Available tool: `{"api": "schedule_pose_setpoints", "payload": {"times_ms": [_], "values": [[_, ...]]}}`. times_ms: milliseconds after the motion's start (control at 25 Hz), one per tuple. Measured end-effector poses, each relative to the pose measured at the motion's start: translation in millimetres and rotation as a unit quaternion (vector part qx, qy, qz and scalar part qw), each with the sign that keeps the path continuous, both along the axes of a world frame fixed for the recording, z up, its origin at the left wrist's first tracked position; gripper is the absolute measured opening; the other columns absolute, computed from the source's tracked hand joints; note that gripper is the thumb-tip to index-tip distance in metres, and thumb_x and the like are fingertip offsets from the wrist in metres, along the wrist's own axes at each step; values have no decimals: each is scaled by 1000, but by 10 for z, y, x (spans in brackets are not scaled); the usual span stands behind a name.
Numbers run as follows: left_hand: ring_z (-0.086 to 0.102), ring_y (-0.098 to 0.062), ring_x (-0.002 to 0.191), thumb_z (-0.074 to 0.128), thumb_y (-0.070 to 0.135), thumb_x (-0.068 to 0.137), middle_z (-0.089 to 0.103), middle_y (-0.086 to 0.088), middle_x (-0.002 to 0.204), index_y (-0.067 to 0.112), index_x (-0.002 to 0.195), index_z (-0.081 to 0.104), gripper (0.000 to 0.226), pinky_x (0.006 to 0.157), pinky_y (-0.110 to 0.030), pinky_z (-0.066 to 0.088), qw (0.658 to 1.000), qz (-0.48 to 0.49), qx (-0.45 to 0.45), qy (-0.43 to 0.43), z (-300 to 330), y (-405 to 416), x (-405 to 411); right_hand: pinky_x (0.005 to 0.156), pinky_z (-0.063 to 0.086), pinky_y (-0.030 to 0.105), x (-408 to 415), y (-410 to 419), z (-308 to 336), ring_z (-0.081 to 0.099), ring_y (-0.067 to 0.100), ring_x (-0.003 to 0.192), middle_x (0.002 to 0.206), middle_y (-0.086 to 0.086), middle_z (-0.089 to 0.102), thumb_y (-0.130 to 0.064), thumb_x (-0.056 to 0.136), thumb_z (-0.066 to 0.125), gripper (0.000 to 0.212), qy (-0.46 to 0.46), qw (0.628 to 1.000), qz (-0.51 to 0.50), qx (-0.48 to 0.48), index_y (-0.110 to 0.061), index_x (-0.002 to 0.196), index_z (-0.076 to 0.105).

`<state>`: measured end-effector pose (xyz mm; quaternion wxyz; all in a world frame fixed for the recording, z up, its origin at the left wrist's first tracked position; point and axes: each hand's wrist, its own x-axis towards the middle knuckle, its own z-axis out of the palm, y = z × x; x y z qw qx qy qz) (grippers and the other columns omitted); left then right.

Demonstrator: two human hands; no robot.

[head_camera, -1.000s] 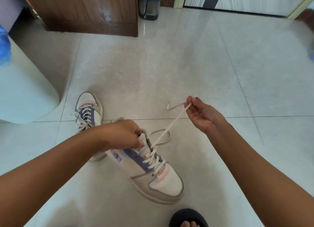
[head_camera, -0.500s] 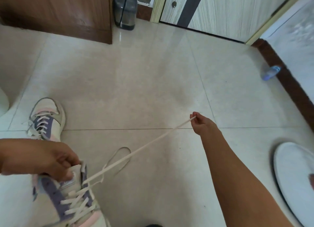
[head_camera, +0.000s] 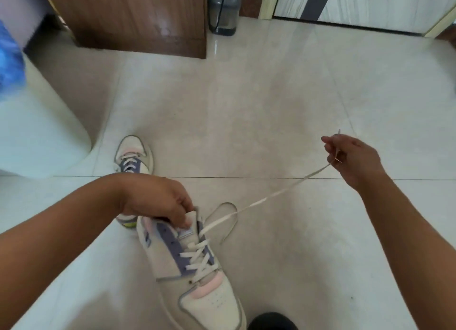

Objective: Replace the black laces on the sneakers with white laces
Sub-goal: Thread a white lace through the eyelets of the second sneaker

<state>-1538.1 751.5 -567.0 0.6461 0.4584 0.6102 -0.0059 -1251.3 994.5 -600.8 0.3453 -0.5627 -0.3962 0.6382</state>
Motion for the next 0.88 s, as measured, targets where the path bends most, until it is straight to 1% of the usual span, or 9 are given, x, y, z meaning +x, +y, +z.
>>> {"api": "schedule_pose_setpoints", "payload": {"times_ms": [80, 120, 200, 320, 440, 520, 640, 760, 880], "values": [[49, -15, 68, 63, 34, 70, 60, -3, 74, 1, 88, 68, 38, 69, -31, 39, 1000, 12, 12, 2, 102, 77, 20, 64, 53, 16, -261, -401, 200, 65, 7, 65, 81, 4, 72, -5, 80, 71, 8, -88, 984, 140, 69, -10, 86, 67], [50, -16, 69, 65, 32, 72, 61, -5, 75, 0, 90, 68, 36, 69, -32, 40, 1000, 23, 20, 1, 130, 108, 21, 66, 52, 14, -390, -623, 293, 63, 6, 64, 76, 1, 72, -4, 77, 73, 10, -116, 969, 202, 87, -9, 85, 70], [52, -18, 71, 65, 20, 83, 62, -9, 79, -5, 94, 67, 27, 69, -31, 42, 998, 56, 31, -8, 171, 145, 15, 64, 48, 8, -638, -1059, 430, 62, -1, 63, 69, -7, 72, -1, 76, 73, 11, -125, 942, 299, 83, -8, 84, 73], [56, -20, 69, 57, 6, 90, 64, -14, 82, -10, 97, 64, 19, 66, -29, 46, 991, 119, 47, -36, 201, 197, 48, 67, 46, 6, -808, -1476, 570, 65, -3, 72, 74, -8, 73, 3, 77, 70, 17, -89, 912, 395, 68, -13, 83, 74], [56, -20, 64, 57, 3, 89, 63, -15, 77, -7, 93, 65, 13, 61, -26, 47, 984, 157, 63, -57, 230, 215, 69, 68, 51, 13, -841, -1599, 708, 67, 5, 71, 72, -3, 72, 8, 74, 71, 23, -67, 898, 424, 97, -14, 81, 69], [56, -25, 69, 58, 4, 89, 63, -17, 79, -7, 92, 65, 13, 66, -29, 47, 981, 173, 67, -57, 247, 222, 70, 67, 53, 17, -860, -1605, 747, 66, 9, 67, 69, 0, 71, 11, 73, 71, 27, -78, 892, 429, 118, -13, 79, 60], [58, -26, 70, 59, 5, 89, 64, -15, 77, -5, 90, 67, 13, 71, -34, 48, 980, 177, 68, -56, 287, 222, 87, 67, 53, 17, -877, -1555, 770, 66, 10, 67, 70, 0, 71, 10, 73, 71, 28, -96, 894, 416, 136, -12, 79, 54], [60, -24, 68, 59, 7, 89, 66, -13, 76, 0, 86, 67, 11, 69, -32, 51, 980, 176, 68, -59, 324, 217, 101, 68, 54, 18, -873, -1495, 783, 67, 10, 68, 70, 2, 71, 10, 74, 71, 28, -105, 891, 422, 129, -12, 79, 54], [62, -29, 76, 59, 7, 90, 68, -20, 86, -5, 92, 67, 14, 79, -41, 51, 979, 183, 65, -56, 323, 206, 98, 68, 54, 20, -881, -1467, 787, 66, 12, 67, 71, 5, 71, 11, 74, 70, 27, -105, 879, 454, 102, -10, 79, 54]]}}
